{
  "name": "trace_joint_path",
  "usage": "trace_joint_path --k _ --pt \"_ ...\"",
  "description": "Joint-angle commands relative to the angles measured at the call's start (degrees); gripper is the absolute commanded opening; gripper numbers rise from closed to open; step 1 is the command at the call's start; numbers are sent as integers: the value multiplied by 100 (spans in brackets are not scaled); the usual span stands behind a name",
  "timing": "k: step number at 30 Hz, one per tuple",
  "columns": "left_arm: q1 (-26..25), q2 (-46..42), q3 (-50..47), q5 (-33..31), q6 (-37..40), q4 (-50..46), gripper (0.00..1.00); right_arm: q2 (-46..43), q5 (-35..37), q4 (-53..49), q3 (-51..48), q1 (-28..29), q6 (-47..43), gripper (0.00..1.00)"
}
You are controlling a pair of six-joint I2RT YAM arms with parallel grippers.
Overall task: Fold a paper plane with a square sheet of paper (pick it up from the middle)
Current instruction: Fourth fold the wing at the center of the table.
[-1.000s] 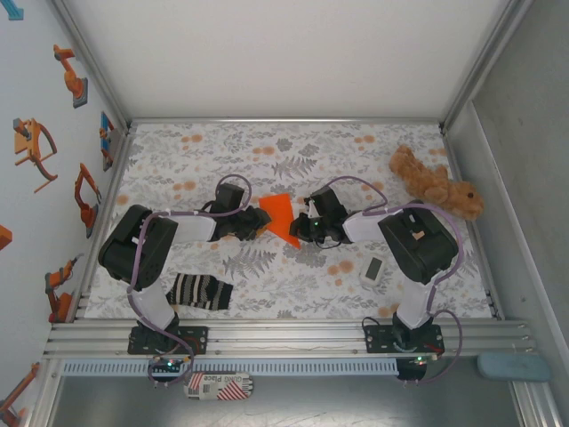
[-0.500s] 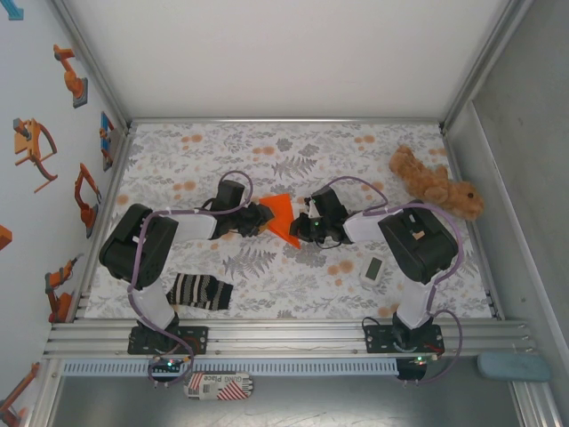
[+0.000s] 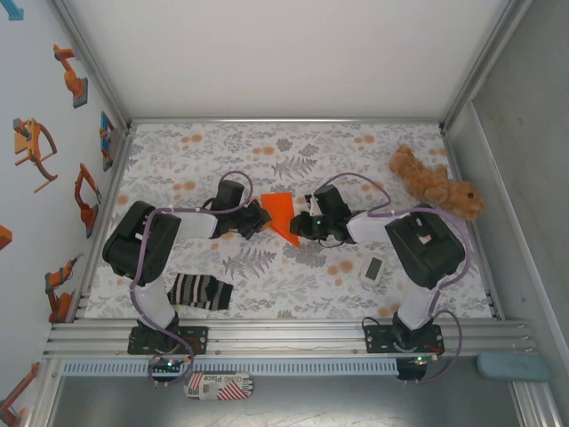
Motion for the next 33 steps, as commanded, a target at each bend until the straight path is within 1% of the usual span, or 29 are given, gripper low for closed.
trace_joint_path --k 1,4,6,7,9,12,16,20,24,33 --pt "25 -177 208 -121 26 -137 3 -545 449 -243 -104 -16 -782 23" --pt "36 -317 364 -330 -14 -561 3 -840 1151 -560 -160 126 -1376 25" --pt "14 -376 541 -457 -32 -928 4 -985 1867 -838 -113 380 -1859 27" --pt "-4 -402 613 -521 -43 -1089 4 -1019 2086 -898 -84 474 -2022 27" --pt "-40 -440 788 -685 -60 -1473 4 -1029 2467 -928 -53 676 -2279 28" --pt "-65 -496 999 -961 -104 -1975 4 -905 2717 -954 77 870 -2468 28" --pt "-77 -443 1188 -1104 -200 -2288 4 -674 2894 -852 232 1137 -2640 29" --pt "-124 -323 1429 -1194 -152 -2570 5 -419 2958 -808 443 1253 -2791 29" --pt "-153 -221 1577 -1198 -159 -2701 5 -156 2857 -834 709 1303 -2904 30" --pt "-171 -148 1714 -1231 -146 -2860 5 134 2837 -770 872 1349 -2817 30"
